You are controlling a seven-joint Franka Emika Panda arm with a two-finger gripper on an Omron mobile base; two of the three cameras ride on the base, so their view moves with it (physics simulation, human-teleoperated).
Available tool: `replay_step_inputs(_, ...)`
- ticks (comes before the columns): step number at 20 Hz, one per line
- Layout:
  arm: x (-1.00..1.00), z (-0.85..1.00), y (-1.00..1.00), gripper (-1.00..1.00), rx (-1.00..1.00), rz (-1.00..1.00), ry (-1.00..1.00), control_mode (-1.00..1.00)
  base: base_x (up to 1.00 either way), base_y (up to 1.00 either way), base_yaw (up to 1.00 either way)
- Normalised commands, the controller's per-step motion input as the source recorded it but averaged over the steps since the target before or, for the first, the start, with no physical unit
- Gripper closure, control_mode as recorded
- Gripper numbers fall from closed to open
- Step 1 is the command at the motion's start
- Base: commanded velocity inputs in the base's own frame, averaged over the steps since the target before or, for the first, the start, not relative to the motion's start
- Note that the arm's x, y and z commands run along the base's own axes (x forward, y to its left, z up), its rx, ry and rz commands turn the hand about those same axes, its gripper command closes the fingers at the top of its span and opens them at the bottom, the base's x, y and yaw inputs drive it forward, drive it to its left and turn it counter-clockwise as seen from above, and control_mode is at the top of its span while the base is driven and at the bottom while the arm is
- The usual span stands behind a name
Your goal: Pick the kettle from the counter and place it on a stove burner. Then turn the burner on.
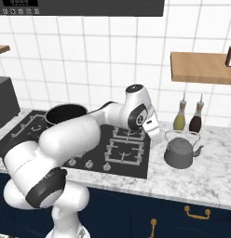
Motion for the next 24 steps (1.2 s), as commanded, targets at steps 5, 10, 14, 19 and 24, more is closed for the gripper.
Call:
replay_step_inputs(5,0.41,-0.25,-0.21,-1.0,0.0,0.0,0.0,-1.0,0.0,0.0,0.0)
replay_step_inputs(10,0.33,-0.22,-0.25,-1.0,0.0,0.0,0.0,-1.0,0.0,0.0,0.0)
replay_step_inputs(14,0.25,-0.18,-0.26,-1.0,0.0,0.0,0.02,-1.0,0.0,0.0,0.0)
replay_step_inputs(19,0.24,-0.17,-0.18,-1.0,0.0,0.0,0.03,-1.0,0.0,0.0,0.0)
replay_step_inputs(24,0.21,-0.15,-0.13,-1.0,0.0,0.0,0.03,-1.0,0.0,0.0,0.0)
